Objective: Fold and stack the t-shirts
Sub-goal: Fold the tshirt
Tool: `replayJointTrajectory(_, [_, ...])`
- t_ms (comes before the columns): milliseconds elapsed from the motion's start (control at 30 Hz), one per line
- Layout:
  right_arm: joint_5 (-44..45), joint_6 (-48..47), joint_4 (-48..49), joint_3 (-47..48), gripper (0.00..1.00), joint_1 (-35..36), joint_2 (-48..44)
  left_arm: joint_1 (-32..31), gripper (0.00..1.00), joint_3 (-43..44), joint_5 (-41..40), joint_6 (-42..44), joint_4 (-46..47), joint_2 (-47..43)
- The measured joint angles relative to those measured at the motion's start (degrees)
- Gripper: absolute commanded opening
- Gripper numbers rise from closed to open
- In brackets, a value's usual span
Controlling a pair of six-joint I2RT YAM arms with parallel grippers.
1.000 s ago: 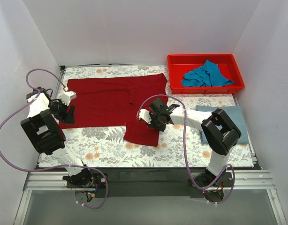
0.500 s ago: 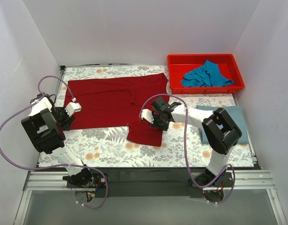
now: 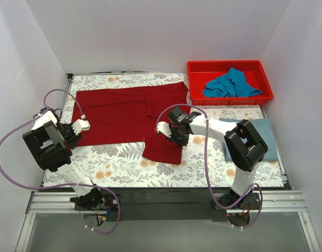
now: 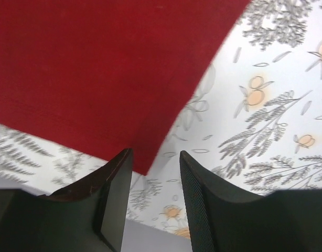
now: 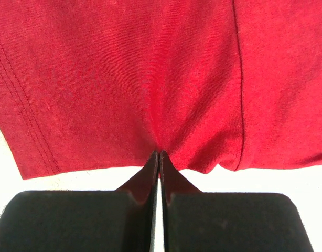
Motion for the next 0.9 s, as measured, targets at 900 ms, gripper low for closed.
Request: replayJointTrajectory(900, [0.2,0.2,-1.3,1.9,0.01,0.0,1.1,1.0,0.23,-3.9,-0.8,4.7,7.0,-0.6])
